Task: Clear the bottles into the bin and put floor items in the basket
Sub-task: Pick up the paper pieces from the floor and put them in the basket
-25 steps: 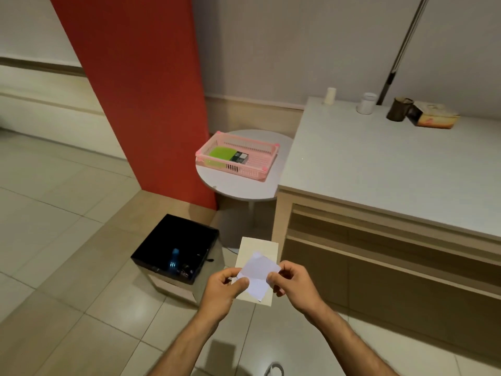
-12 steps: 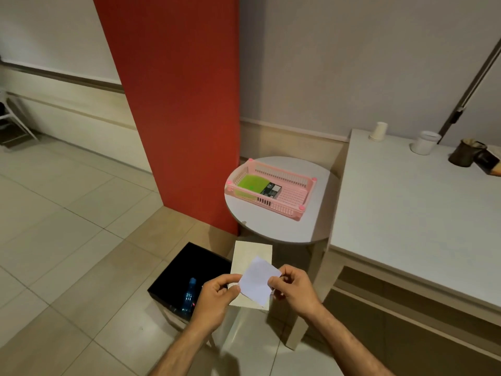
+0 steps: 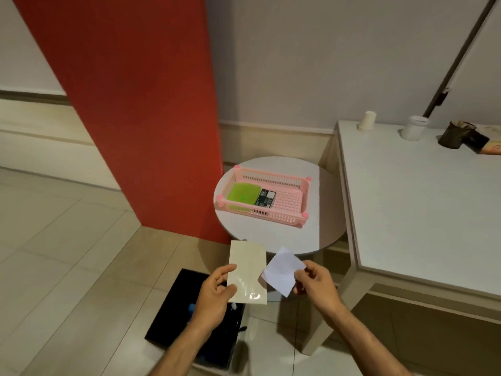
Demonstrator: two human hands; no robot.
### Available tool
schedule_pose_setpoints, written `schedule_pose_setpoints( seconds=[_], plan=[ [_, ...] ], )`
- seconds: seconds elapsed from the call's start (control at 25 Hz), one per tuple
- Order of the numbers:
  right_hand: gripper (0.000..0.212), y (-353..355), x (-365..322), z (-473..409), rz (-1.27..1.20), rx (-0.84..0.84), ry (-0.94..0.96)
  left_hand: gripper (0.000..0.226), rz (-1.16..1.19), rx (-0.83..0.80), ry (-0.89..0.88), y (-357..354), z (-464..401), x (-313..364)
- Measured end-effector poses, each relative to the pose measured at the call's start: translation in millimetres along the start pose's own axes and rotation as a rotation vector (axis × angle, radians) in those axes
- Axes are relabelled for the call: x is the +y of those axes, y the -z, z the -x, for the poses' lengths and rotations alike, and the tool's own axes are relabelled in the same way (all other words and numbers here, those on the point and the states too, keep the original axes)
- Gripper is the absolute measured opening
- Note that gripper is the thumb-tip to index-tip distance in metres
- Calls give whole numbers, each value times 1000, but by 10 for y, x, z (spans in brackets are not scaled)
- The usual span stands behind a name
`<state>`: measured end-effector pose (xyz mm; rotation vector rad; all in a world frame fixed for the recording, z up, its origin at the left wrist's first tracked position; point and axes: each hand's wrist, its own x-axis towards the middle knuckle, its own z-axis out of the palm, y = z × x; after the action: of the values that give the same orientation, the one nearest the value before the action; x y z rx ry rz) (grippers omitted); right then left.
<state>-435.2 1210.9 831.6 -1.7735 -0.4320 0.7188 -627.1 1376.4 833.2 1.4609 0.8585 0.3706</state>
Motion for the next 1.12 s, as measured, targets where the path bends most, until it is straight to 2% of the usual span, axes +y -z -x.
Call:
schedule_pose_setpoints(
  seconds=[0.24,0.4,0.52,0.76,0.92,1.12],
  plan=[
    [14,365,-43,-877,63,80,-45,49,11,9,-13,-276,-927,38],
    [38,597,-126,-1533,113,32,-58,50,11,8,22,-521,-1413,229],
    [46,776,-183,-2040,144,37,-41,52,36,37,7,-702,-1869,486],
    [21,1021,-232,-2629,75,154,-55,55,-1,17,-23,-1152,-2445,891],
    [35,1179,-295,-3036,65,239,-60,53,-82,7,-54,-1313,-2973,962],
    [41,1209,-277,-3660,133,259,-91,58,-187,20,-17,-1413,-3727,882]
  ],
)
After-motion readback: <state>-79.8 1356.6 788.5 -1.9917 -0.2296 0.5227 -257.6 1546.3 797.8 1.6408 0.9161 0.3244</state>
